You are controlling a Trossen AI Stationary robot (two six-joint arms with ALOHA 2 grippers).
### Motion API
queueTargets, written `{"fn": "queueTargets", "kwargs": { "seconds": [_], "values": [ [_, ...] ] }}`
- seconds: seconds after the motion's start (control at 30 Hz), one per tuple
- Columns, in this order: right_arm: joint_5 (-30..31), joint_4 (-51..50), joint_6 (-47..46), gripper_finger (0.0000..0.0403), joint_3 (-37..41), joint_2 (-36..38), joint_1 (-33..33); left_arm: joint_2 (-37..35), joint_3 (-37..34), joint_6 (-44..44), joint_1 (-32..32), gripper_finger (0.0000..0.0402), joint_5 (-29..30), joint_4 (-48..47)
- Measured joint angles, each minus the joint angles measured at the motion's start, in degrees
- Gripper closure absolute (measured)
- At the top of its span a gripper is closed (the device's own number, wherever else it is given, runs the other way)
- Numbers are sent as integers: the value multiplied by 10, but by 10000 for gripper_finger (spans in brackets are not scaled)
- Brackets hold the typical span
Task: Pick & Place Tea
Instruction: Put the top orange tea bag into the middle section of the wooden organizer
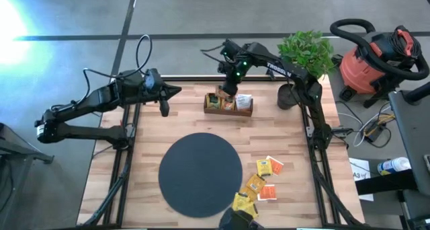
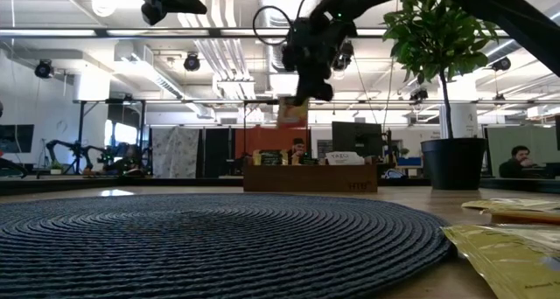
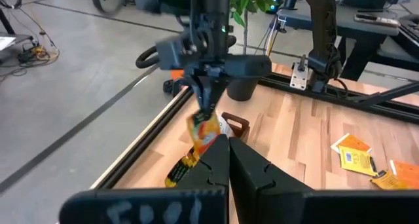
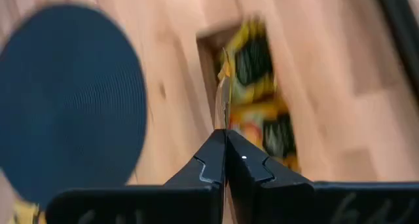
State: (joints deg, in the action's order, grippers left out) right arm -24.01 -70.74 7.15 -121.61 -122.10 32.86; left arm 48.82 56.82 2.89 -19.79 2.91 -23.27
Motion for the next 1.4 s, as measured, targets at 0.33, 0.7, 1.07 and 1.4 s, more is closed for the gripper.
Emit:
{"fn": "queueTargets", "kwargs": {
  "seconds": [0.33,0.7,1.07,1.4],
  "values": [
    [3,19,32,394,77,0,0,0,0,-12,0,397,0,-7],
    [56,62,42,394,148,-1,2,0,0,6,0,397,-2,-27],
    [13,104,38,394,188,-1,-4,0,0,7,0,397,-1,-23],
    [86,113,79,394,200,-1,-21,0,0,21,0,397,0,-22]
  ]
}}
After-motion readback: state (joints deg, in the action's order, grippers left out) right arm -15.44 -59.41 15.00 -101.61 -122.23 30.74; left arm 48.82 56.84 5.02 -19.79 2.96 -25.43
